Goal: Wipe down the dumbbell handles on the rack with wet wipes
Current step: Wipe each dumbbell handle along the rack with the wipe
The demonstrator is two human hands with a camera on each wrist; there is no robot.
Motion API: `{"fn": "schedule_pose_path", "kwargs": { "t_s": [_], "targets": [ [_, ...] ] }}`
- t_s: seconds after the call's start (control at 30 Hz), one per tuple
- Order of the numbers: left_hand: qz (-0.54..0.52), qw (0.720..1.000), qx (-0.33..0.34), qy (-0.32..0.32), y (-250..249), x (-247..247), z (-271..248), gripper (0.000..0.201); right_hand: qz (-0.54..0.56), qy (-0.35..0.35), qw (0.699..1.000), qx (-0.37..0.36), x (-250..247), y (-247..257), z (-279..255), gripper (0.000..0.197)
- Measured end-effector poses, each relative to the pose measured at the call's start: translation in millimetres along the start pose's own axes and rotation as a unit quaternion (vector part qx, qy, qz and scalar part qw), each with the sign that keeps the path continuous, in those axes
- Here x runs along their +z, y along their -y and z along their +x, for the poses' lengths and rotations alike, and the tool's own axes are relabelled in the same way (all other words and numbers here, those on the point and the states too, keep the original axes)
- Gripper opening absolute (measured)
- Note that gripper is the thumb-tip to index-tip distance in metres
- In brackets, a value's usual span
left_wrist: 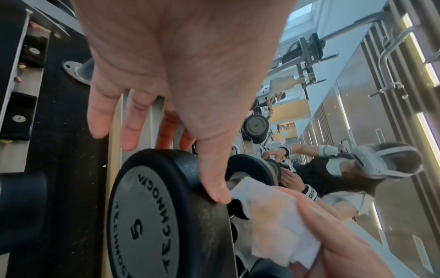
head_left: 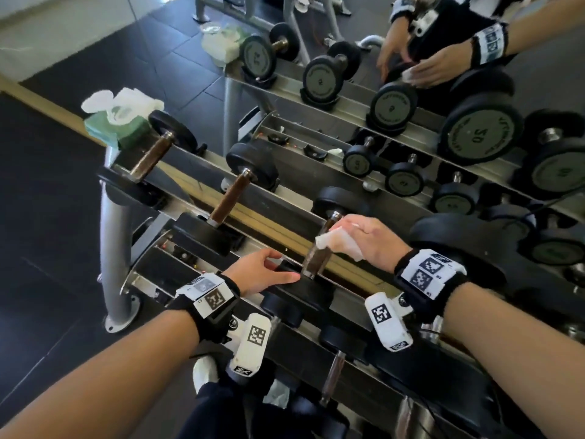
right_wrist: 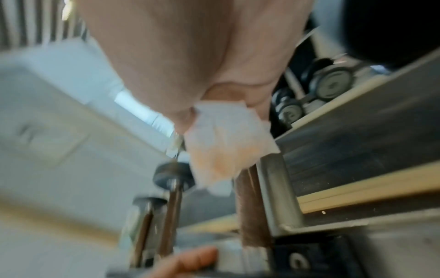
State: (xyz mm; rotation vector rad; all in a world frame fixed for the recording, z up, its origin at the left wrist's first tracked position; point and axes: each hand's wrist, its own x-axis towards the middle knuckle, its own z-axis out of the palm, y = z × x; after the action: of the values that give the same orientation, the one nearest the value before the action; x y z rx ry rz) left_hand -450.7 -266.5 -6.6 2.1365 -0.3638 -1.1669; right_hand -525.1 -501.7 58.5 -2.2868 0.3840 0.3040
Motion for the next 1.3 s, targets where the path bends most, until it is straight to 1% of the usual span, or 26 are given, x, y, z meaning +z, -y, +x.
{"fn": "schedule_pose_path", "kwargs": {
  "t_s": [0.03,0.07,0.1,0.17,0.2,0.23,0.3,0.33,0.4,0.47,0.5,0.53,0.6,0.67,0.7,0.8,0.97,1.07,1.2,1.3],
  "targets": [
    [0.012,1.0,0.004,0.004,-1.7,-2.3,1.4,0.075,0.03,-0.072,0.996,0.04,-0.6,-3.9,-3.5,0.029],
    [0.024,1.0,0.009,0.008,-3.1,-4.8,2.5,0.074,0.048,-0.124,0.989,0.069,-0.4,-7.8,-6.6,0.029],
    [0.037,0.999,0.015,0.014,-4.6,-7.3,3.5,0.075,0.052,-0.148,0.983,0.093,1.9,-11.4,-9.2,0.028],
    [0.067,0.997,0.025,0.024,-6.9,-12.2,5.7,0.077,0.033,-0.148,0.978,0.141,11.3,-16.9,-14.5,0.021],
    [0.081,0.996,0.028,0.027,-7.6,-14.2,7.3,0.079,0.043,-0.152,0.973,0.17,19.0,-18.9,-15.7,0.02],
    [0.094,0.995,0.03,0.029,-7.9,-16.1,9.4,0.082,0.105,-0.167,0.958,0.207,28.9,-22.2,-15.7,0.02],
    [0.108,0.993,0.027,0.031,-7.8,-18.7,13.9,0.088,0.264,-0.194,0.905,0.271,50.5,-28.4,-12.2,0.016],
    [0.108,0.993,0.023,0.031,-7.2,-19.6,16.2,0.09,0.311,-0.205,0.88,0.294,60.6,-31.4,-8.0,0.017],
    [0.099,0.994,0.013,0.033,-6.0,-19.8,20.5,0.091,0.353,-0.24,0.845,0.321,74.1,-35.5,2.5,0.022],
    [0.083,0.996,0.004,0.043,-4.6,-18.6,24.0,0.088,0.37,-0.293,0.822,0.32,77.0,-30.8,12.1,0.023],
    [0.074,0.996,0.002,0.047,-3.7,-17.9,25.3,0.087,0.367,-0.311,0.822,0.304,75.9,-26.6,15.9,0.025],
    [0.07,0.996,0.002,0.05,-2.8,-17.4,26.7,0.086,0.35,-0.319,0.835,0.282,74.4,-22.2,18.4,0.027],
    [0.072,0.996,0.004,0.052,-1.1,-16.9,28.0,0.083,0.297,-0.306,0.873,0.236,75.3,-16.2,21.3,0.033],
    [0.083,0.995,0.012,0.054,0.8,-16.4,28.5,0.08,0.267,-0.281,0.9,0.201,80.2,-13.7,19.9,0.037],
    [0.088,0.995,0.018,0.053,2.3,-16.1,28.4,0.079,0.262,-0.275,0.905,0.192,82.2,-14.5,18.7,0.038],
    [0.08,0.995,0.027,0.051,7.2,-14.8,29.3,0.081,0.273,-0.265,0.908,0.177,85.7,-20.3,17.9,0.039],
    [0.06,0.995,0.034,0.065,10.2,-14.4,30.1,0.083,0.28,-0.251,0.911,0.171,85.8,-23.7,17.6,0.033],
    [0.061,0.995,0.036,0.071,9.1,-15.7,32.4,0.076,0.267,-0.229,0.923,0.157,91.0,-19.3,3.8,0.03],
    [0.064,0.995,0.037,0.07,6.0,-16.4,36.5,0.073,0.221,-0.172,0.951,0.128,106.7,-11.0,-26.9,0.026],
    [0.061,0.995,0.035,0.071,5.7,-16.6,37.0,0.073,0.162,-0.102,0.974,0.12,103.0,-11.6,-37.6,0.023]
  ]
}}
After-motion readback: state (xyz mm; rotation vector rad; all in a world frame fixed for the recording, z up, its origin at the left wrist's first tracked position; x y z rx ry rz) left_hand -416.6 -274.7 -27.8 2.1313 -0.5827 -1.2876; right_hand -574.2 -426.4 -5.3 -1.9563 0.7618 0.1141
